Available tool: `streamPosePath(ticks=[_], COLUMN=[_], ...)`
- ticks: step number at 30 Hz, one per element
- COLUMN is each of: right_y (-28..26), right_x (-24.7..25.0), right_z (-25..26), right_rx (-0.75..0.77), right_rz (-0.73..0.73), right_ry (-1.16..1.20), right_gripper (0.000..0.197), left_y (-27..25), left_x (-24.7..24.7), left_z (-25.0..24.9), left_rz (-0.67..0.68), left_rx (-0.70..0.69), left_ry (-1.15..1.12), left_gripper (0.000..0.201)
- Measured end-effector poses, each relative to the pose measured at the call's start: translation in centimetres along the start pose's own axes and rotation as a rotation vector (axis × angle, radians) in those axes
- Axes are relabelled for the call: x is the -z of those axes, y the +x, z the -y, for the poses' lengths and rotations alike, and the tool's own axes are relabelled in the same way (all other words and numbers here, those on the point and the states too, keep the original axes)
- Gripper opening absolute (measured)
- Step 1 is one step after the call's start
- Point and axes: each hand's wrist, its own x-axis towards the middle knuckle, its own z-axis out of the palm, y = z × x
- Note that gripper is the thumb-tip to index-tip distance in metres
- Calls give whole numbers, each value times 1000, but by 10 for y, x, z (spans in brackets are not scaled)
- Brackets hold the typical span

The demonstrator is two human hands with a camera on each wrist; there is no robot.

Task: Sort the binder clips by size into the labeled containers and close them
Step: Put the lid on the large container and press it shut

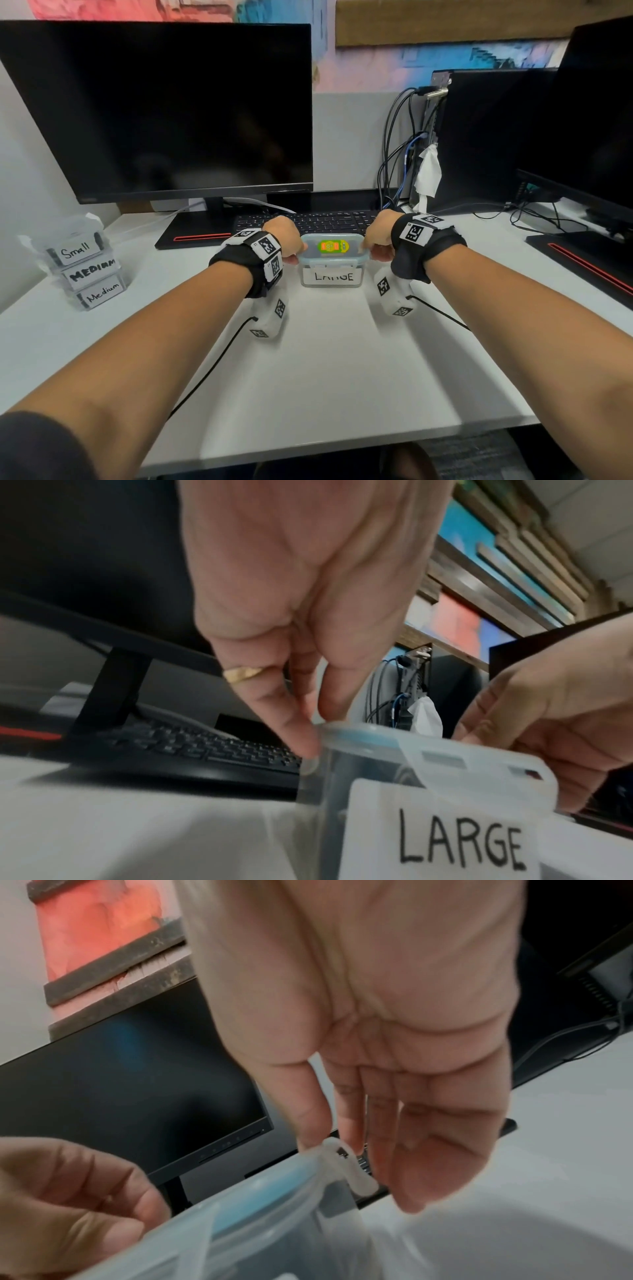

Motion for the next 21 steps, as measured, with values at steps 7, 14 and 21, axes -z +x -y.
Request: streamPosePath(ticks=[7, 14, 21], right_y=[-10, -18, -16], right_x=[-4, -12, -21], right_z=[4, 11, 14], right_rx=[-54, 128, 172], right_rz=[-85, 36, -11], right_ry=[-215, -556, -615], right_gripper=[32, 90, 89], left_y=[-16, -20, -22], left_x=[15, 7, 5], left_z=[-13, -9, -12], left_rz=[83, 187, 144], left_rx=[-229, -303, -354], left_ry=[540, 674, 688], left_gripper=[68, 77, 63])
